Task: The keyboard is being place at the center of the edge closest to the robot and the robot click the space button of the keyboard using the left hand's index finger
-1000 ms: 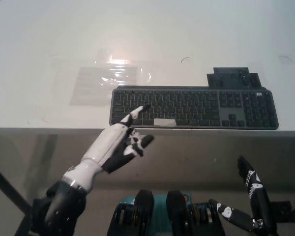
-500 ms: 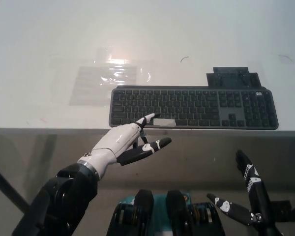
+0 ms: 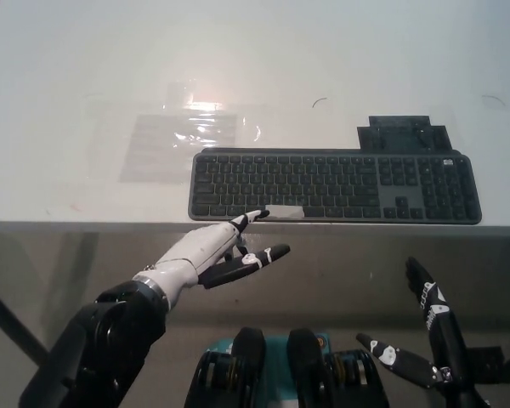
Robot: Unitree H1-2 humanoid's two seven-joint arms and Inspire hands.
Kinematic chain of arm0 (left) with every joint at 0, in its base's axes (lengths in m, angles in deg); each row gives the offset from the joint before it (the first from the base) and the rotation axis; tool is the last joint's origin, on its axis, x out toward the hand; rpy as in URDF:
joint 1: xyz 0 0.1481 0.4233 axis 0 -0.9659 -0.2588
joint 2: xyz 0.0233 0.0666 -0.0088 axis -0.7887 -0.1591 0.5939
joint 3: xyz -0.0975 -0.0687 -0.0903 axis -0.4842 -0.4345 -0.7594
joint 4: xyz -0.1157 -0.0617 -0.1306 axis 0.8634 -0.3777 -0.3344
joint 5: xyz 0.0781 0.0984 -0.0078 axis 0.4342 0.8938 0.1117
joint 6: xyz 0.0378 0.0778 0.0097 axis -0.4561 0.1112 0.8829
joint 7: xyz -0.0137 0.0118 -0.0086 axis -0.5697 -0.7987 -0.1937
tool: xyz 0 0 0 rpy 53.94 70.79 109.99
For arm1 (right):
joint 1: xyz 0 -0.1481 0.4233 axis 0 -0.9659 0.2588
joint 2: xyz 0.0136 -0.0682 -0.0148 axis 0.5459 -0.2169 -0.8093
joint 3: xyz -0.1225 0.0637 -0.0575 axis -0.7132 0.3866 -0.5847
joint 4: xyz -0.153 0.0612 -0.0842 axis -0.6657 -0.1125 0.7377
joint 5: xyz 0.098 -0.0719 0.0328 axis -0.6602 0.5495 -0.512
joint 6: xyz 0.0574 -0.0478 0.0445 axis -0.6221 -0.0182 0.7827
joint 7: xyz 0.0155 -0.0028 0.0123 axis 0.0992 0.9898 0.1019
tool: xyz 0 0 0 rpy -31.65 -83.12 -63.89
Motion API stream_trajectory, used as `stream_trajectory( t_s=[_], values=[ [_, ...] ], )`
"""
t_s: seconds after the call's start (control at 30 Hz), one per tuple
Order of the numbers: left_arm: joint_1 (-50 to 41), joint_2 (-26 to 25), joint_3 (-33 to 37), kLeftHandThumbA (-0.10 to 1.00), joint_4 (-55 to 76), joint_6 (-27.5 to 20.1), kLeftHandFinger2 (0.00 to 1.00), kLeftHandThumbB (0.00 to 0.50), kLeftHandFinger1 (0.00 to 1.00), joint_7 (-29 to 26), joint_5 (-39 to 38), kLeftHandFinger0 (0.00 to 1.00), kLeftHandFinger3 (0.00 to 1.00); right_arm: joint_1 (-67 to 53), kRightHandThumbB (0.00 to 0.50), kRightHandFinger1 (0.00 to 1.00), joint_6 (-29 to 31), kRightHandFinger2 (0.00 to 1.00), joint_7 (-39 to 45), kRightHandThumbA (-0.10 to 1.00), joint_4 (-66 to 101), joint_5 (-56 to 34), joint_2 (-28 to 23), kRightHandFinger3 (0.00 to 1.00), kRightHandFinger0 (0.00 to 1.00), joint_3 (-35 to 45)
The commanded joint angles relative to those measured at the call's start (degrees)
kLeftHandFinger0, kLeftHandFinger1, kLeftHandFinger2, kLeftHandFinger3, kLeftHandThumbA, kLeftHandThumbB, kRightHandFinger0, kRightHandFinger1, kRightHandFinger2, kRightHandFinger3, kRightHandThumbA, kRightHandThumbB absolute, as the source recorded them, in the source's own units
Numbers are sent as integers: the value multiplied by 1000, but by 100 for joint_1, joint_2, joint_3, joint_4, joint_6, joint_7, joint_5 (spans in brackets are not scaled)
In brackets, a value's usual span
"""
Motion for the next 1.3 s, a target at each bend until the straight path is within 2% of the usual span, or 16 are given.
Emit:
stream_trajectory(
  t_s=[0.0, 0.07, 0.17, 0.27, 0.33, 0.43, 0.47, 0.53, 0.63, 0.73, 0.83, 0.9, 0.97, 1.07, 1.2, 1.27],
  values=[
    [332, -93, 10, 1000, -74, 17, 520, 292, 396, 103, 177, 107, 1000, 102, 271, 1000, 238, 1000, 5, 1000, 111, 30, -13, 1000, 1000, -35],
    [398, -49, 26, 1000, -188, -19, 508, 298, 396, 90, 189, 86, 1000, 84, 276, 1000, 200, 1000, -1, 1000, 156, 44, -6, 1000, 1000, -34],
    [529, 8, 73, 1000, -344, -2, 605, 307, 511, 69, 242, 139, 1000, 130, 264, 1000, 272, 1000, -32, 1000, 108, 95, -9, 1000, 1000, -31],
    [652, 71, 100, 1000, -474, 36, 654, 314, 546, 64, 252, 180, 1000, 147, 269, 1000, 261, 1000, -40, 1000, 110, 111, -5, 1000, 1000, -29],
    [747, 120, 116, 1000, -617, 61, 708, 321, 599, 84, 238, 306, 1000, 154, 268, 1000, 290, 1000, -25, 1000, 109, 81, -7, 1000, 1000, -28],
    [823, 172, 124, 1000, -741, 59, 708, 329, 609, 94, 210, 321, 1000, 152, 269, 1000, 273, 1000, -40, 1000, 117, 122, -9, 1000, 1000, -29],
    [852, 182, 134, 1000, -782, 54, 694, 326, 597, 102, 210, 299, 1000, 154, 268, 1000, 272, 1000, -49, 1000, 113, 148, -11, 1000, 1000, -32],
    [911, 208, 153, 1000, -863, 72, 664, 327, 601, 142, 203, 356, 1000, 168, 265, 1000, 302, 1000, -40, 1000, 84, 116, -8, 1000, 1000, -29],
    [934, 257, 175, 1000, -1013, -52, 479, 335, 487, 32, 230, 299, 1000, 168, 273, 1000, 287, 1000, -36, 1000, 95, 123, -6, 1000, 1000, -32],
    [945, 295, 206, 1000, -1057, -15, 436, 343, 437, 30, 268, 228, 1000, 192, 267, 1000, 316, 1000, -46, 1000, 69, 141, -13, 1000, 1000, -26],
    [942, 312, 258, 1000, -1035, 112, 456, 347, 474, 138, 299, 295, 1000, 199, 280, 1000, 268, 1000, -39, 1000, 71, 135, -15, 1000, 1000, -20],
    [924, 305, 254, 1000, -1036, 49, 400, 336, 426, 125, 256, 240, 1000, 200, 283, 1000, 240, 1000, -30, 1000, 95, 131, -11, 1000, 1000, -24],
    [903, 320, 286, 1000, -1041, 113, 359, 335, 383, 158, 270, 96, 1000, 205, 283, 1000, 271, 1000, -32, 1000, 91, 139, -24, 1000, 1000, -20],
    [862, 325, 309, 1000, -1053, 118, 343, 330, 373, 169, 275, 72, 1000, 250, 289, 1000, 274, 1000, -51, 1000, 66, 165, -16, 1000, 1000, -20],
    [709, 389, 465, 1000, -1219, 170, 358, 360, 448, 120, 407, 220, 1000, 279, 304, 1000, 253, 1000, -70, 1000, 70, 197, -11, 1000, 1000, -14],
    [644, 424, 509, 1000, -1283, 151, 325, 349, 412, 65, 426, 197, 1000, 286, 306, 1000, 236, 1000, -67, 1000, 85, 192, -12, 1000, 1000, -11]
  ],
)
